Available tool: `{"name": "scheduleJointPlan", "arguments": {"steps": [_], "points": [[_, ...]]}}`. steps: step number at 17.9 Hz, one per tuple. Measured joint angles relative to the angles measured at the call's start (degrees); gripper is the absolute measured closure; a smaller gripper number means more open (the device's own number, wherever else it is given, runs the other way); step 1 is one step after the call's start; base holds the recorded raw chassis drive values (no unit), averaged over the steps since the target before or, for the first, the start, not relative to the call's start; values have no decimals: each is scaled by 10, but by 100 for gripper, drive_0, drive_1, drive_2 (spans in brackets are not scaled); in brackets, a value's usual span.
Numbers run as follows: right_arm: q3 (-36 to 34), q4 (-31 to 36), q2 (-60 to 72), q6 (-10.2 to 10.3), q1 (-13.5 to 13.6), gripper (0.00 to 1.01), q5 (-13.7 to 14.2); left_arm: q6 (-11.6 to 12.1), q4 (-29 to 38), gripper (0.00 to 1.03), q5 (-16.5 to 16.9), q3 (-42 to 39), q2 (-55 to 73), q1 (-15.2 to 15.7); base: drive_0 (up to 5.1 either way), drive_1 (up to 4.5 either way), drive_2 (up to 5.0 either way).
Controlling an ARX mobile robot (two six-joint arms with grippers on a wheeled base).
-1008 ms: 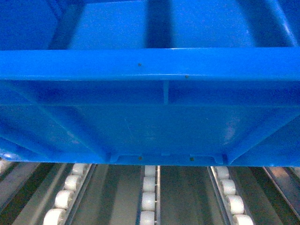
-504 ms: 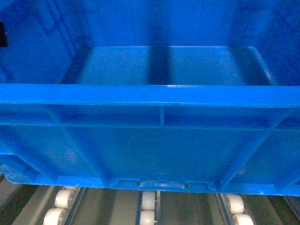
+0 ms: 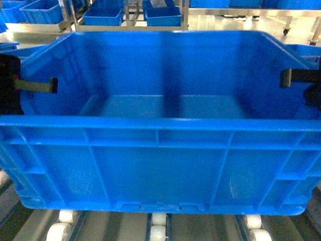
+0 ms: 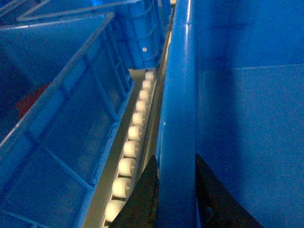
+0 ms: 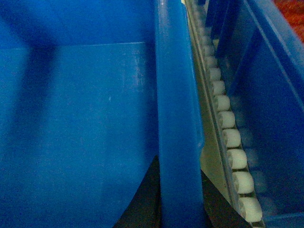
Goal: Place box next to blue box on left shelf
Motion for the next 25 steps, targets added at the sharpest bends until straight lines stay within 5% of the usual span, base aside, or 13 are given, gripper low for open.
{"name": "scheduleJointPlan", "arguments": {"steps": [14, 16, 21, 22, 25], "points": [[-4, -9, 38, 7, 0, 93, -11, -23, -7, 90, 24, -4, 44, 6, 0, 0, 0], [-6, -8, 29, -5, 8, 80, -5, -47, 30, 70, -5, -6, 42, -4, 0, 0, 0], [-13, 48, -38, -22, 18, 29, -10, -63, 98, 21, -13, -4, -3, -2, 0, 0, 0], [-22, 103, -87, -22, 19, 1, -5, -58, 124, 5, -29, -5, -35, -2, 0, 0, 0], [-23, 98, -87, -22, 18, 3, -4, -56, 124, 5, -31, -5, -43, -4, 0, 0, 0]]}}
